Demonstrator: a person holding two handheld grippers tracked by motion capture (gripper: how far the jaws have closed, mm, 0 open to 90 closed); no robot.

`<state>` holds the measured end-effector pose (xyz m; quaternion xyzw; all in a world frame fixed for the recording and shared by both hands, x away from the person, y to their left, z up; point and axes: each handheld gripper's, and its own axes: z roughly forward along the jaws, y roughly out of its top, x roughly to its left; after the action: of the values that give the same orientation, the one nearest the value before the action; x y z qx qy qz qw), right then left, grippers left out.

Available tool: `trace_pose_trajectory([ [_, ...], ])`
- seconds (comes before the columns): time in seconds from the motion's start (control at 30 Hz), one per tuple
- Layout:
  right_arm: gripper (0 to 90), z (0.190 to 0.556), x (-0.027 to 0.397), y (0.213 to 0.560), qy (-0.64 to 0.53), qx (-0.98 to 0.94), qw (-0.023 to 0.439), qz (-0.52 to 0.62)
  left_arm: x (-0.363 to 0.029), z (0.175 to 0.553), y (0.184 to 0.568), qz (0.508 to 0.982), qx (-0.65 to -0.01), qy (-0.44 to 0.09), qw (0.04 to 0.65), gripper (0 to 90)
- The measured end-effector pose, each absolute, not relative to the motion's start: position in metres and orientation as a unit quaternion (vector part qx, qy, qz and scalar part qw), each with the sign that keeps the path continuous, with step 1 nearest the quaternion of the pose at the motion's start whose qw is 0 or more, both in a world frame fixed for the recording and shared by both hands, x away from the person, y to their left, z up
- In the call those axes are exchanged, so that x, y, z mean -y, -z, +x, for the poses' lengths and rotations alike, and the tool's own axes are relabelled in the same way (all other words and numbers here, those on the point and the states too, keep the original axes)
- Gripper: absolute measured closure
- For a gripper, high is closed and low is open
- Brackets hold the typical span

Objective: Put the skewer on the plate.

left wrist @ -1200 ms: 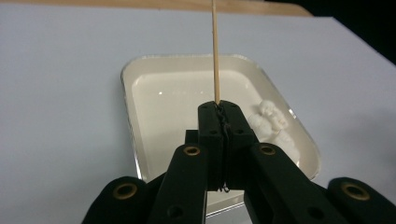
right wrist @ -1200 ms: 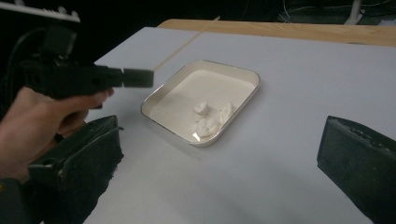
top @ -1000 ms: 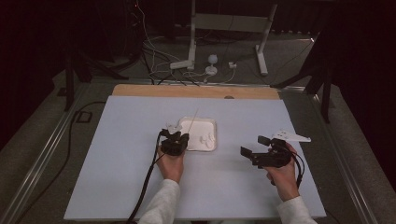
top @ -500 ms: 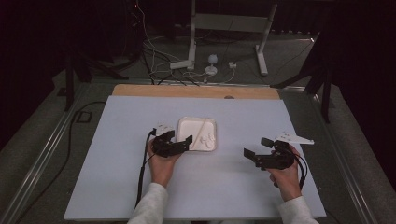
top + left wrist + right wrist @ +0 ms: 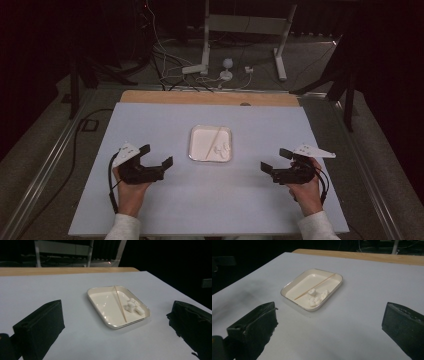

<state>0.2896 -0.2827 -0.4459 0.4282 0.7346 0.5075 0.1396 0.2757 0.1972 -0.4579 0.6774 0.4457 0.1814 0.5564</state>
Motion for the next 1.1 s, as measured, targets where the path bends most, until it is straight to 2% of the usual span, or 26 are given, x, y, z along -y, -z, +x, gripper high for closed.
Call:
trace_pose_trajectory([
  [0.37, 0.0, 0.283, 0.298, 0.449, -0.522, -0.724, 0.166, 0.419, -0.229, 0.256, 0.457, 0.665, -0.434, -0.212, 0.57, 0.4],
  [0.67, 0.0, 0.273, 0.313, 0.456, -0.531, -0.709, 0.183, 0.426, -0.24, 0.248, 0.454, 0.645, -0.434, -0.231, 0.585, 0.4],
  [1.1, 0.0, 0.271, 0.321, 0.461, -0.531, -0.701, 0.195, 0.434, -0.247, 0.247, 0.458, 0.641, -0.44, -0.236, 0.583, 0.4],
])
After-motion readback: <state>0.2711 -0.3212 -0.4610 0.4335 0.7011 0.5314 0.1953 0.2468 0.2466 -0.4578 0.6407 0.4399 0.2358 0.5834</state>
